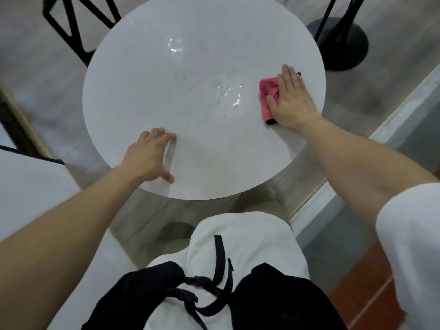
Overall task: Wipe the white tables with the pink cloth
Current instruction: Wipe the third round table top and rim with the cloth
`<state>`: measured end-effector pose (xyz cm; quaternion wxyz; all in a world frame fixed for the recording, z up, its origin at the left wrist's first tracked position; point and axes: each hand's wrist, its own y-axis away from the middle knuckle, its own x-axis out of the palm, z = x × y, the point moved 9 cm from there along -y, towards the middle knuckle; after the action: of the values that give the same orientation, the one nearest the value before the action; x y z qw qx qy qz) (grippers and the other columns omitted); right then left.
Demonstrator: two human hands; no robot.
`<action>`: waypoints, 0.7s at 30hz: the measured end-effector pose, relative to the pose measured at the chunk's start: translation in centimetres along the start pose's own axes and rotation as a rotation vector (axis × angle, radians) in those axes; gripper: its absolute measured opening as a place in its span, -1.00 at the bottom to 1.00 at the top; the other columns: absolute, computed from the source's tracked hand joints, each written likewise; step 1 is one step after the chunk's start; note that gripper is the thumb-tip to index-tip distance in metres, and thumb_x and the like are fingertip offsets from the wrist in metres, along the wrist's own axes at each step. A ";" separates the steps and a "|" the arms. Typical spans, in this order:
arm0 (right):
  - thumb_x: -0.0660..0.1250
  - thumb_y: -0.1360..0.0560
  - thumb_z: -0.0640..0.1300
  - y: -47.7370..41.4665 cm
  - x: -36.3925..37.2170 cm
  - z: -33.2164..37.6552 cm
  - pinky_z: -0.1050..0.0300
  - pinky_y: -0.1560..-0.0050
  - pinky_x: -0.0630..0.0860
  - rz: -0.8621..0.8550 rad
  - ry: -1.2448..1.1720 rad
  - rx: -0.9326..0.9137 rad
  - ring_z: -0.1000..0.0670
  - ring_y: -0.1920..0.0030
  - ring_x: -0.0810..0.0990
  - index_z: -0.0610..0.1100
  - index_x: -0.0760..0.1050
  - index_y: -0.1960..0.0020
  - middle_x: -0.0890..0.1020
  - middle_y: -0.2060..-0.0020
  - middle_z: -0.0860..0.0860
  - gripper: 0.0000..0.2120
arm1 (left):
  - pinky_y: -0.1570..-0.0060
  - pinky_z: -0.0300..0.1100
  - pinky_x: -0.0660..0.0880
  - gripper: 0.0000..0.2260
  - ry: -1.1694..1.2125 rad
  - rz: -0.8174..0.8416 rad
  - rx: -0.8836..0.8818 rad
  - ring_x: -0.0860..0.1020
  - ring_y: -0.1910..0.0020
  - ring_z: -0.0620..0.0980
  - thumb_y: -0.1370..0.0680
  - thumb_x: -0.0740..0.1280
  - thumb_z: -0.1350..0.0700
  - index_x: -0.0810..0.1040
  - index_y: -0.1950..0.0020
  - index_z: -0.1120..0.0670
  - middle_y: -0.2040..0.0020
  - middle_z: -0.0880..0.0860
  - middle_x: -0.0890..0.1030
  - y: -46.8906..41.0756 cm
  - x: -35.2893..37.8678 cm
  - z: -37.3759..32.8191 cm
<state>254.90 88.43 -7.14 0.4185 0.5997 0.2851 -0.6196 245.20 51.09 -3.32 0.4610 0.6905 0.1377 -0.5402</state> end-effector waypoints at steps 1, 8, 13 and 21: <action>-0.20 -0.64 0.28 0.0 0.1 1.4 -0.11 -0.74 -0.18 -0.007 -0.027 -0.002 -0.17 -0.75 -0.14 -0.28 -0.03 -0.74 -0.09 -0.74 -0.24 -0.14 | -0.45 0.24 0.46 0.22 -0.003 -0.001 -0.006 0.21 -0.63 0.16 -0.17 0.77 -0.26 0.18 -0.70 -0.13 -0.70 -0.02 0.17 0.0 0.0 0.0; -0.02 -0.72 0.35 11.8 3.8 20.8 -0.23 -0.72 -0.05 0.025 -0.015 -0.796 -0.12 -0.76 -0.11 0.10 0.06 -0.76 0.00 -0.76 -0.08 -0.32 | -0.44 0.22 0.48 0.23 0.010 0.039 -0.071 0.20 -0.64 0.16 -0.19 0.79 -0.14 0.19 -0.71 -0.07 -0.71 0.02 0.15 0.4 -0.1 -0.7; -0.08 -0.74 0.32 1.9 1.1 11.1 -0.18 -0.73 -0.11 -0.039 0.033 -0.627 -0.04 -0.76 -0.10 0.11 0.02 -0.77 0.00 -0.76 -0.03 -0.35 | -0.40 0.20 0.53 0.23 0.013 0.040 -0.105 0.19 -0.63 0.14 -0.17 0.80 -0.14 0.18 -0.69 -0.10 -0.70 -0.02 0.13 0.1 -0.2 -0.6; -0.08 -0.70 0.13 -8.3 -0.8 2.1 -0.15 -0.74 -0.15 -0.047 0.001 -0.152 -0.08 -0.76 -0.07 -0.20 0.06 -0.75 0.01 -0.75 -0.14 -0.29 | -0.35 0.15 0.57 0.21 -0.022 0.014 -0.039 0.23 -0.61 0.12 -0.17 0.76 -0.25 0.17 -0.67 -0.12 -0.69 -0.02 0.14 0.0 -0.1 -0.4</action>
<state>246.64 90.83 -7.31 0.4480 0.5596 0.3457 -0.6054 245.39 51.46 -3.23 0.4798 0.6762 0.1381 -0.5418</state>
